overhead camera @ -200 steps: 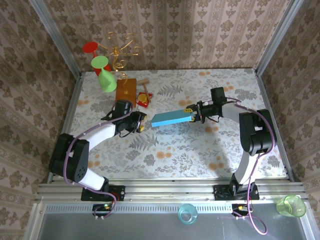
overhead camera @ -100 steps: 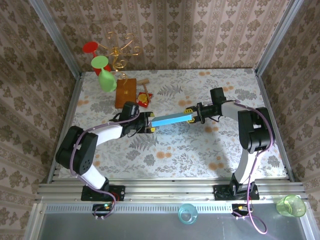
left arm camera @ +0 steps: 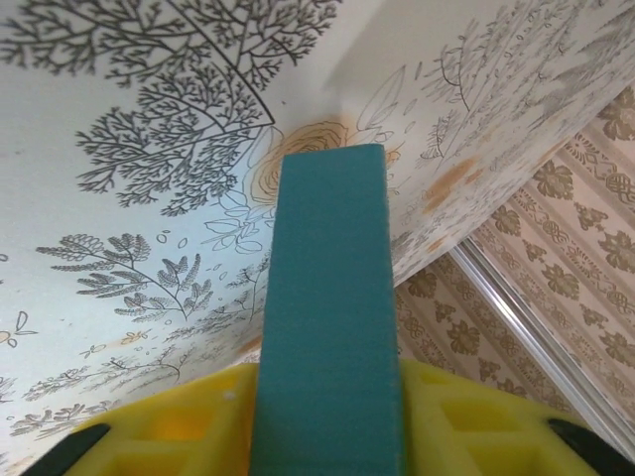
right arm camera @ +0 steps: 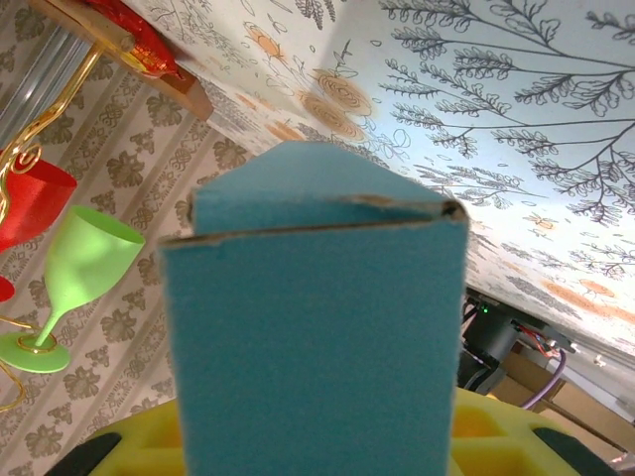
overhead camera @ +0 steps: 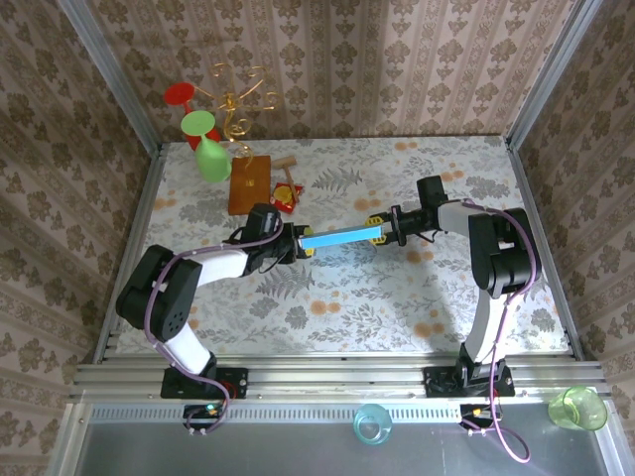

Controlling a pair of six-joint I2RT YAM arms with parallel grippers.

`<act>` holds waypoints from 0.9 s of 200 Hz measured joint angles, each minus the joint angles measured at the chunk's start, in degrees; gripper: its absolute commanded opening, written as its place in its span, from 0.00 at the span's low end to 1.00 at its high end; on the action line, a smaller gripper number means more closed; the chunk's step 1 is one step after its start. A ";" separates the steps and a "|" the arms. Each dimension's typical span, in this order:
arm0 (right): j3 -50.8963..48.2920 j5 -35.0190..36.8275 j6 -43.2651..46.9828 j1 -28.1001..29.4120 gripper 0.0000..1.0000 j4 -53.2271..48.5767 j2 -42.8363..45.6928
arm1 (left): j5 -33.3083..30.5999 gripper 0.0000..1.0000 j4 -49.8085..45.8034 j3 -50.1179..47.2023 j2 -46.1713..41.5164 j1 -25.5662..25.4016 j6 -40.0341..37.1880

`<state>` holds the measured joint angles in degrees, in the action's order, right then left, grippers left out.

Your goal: Fold the paper box

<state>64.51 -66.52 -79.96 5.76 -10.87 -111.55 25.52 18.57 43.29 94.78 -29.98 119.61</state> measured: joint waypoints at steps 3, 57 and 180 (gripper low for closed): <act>0.00 0.02 -0.04 0.00 0.38 0.00 -0.04 | -0.02 0.32 0.15 -0.07 0.00 0.00 0.02; 0.52 1.01 2.54 -1.46 0.69 -3.04 -0.31 | -1.40 0.25 -0.63 -0.26 -0.63 0.00 0.07; 12.96 33.90 37.55 2.32 0.37 -27.65 19.41 | -1.68 0.11 -41.55 7.21 -12.28 6.34 0.04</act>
<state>77.47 -32.62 -42.41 8.08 -38.52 -92.14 23.83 -22.98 50.50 82.50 -23.64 119.66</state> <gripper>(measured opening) 0.409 0.305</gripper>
